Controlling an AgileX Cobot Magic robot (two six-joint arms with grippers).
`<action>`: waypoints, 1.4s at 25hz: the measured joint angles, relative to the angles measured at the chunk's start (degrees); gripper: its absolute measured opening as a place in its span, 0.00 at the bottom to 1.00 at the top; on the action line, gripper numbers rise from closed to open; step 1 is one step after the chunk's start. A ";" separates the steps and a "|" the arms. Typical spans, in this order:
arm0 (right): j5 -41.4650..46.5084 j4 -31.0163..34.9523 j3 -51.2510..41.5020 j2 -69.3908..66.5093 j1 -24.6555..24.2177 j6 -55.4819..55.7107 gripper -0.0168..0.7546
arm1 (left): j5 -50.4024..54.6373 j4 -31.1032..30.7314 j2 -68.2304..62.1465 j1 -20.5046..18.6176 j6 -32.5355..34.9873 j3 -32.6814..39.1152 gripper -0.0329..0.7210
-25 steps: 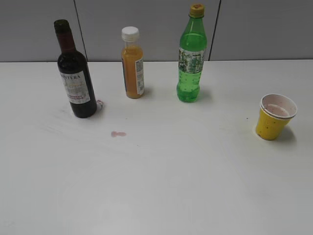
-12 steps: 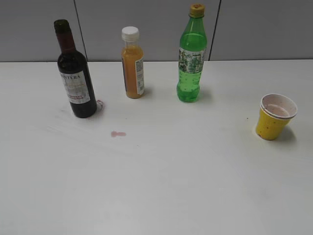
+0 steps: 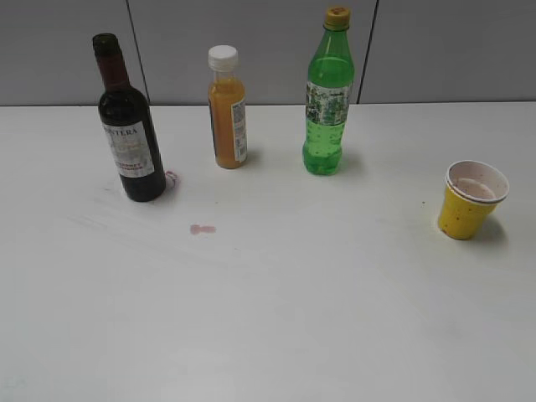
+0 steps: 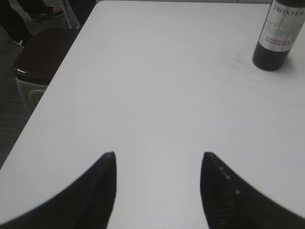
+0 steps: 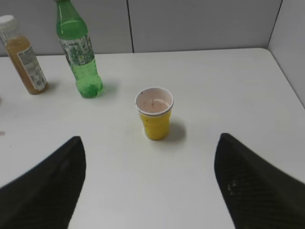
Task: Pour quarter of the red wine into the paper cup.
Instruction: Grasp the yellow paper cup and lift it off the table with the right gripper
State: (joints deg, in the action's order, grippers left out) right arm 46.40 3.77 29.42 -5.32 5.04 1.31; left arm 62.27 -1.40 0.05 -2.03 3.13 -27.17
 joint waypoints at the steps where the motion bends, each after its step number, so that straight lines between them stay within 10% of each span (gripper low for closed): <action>1: -2.09 0.00 0.00 -1.26 0.00 0.00 0.85 | 0.00 0.00 0.00 0.00 0.00 0.00 0.58; 23: -56.35 4.16 -22.02 -22.60 1.04 -4.59 0.85 | 0.00 0.00 0.00 0.00 0.00 0.00 0.40; 35: -59.82 3.20 -24.29 -24.04 1.12 -3.98 0.85 | 0.00 0.00 0.00 0.00 0.00 0.00 0.40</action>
State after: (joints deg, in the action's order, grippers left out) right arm -13.43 6.97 5.13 -29.36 6.16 -2.67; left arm 62.27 -1.40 0.05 -2.03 3.13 -27.17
